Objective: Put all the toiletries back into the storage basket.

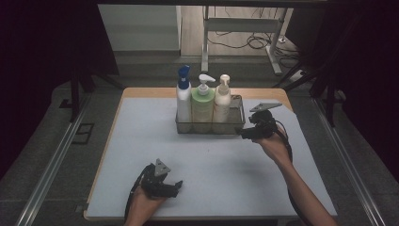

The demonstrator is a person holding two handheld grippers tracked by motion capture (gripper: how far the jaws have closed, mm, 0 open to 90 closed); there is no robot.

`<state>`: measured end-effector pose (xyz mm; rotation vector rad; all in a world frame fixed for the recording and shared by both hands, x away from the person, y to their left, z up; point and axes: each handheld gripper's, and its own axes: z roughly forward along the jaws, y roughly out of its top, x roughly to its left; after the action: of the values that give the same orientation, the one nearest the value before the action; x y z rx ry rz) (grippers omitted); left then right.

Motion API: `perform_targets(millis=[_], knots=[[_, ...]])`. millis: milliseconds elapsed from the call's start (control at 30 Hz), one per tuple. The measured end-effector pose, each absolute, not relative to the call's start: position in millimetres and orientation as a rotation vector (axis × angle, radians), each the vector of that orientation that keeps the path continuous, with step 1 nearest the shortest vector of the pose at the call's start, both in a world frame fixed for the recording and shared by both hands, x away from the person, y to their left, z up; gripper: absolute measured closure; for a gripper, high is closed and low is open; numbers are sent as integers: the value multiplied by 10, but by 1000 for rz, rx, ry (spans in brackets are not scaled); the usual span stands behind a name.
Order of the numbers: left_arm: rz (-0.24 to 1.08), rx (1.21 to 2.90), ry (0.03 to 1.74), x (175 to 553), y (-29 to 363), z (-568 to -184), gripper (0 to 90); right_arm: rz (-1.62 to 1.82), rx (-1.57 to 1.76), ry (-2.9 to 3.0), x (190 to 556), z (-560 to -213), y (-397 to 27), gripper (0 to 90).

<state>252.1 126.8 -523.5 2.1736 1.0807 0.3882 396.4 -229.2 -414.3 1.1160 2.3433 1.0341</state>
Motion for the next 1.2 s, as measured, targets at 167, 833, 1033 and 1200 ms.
perform_targets(millis=[167,833,1033,1200], knots=[[388,2173,1081,2521,1268,-5235,106,1027,1092,2357,3858,-4130,-2317,187],[388,2174,1081,2521,1268,-5235,106,980,968,2417,3461,-4089,-2429,25],[390,2172,1080,2522,1268,-5236,106,984,974,2417,3356,-4090,-2514,12],[390,2170,1083,2520,1266,-5237,106,977,969,2433,3268,-4138,-2590,0]])
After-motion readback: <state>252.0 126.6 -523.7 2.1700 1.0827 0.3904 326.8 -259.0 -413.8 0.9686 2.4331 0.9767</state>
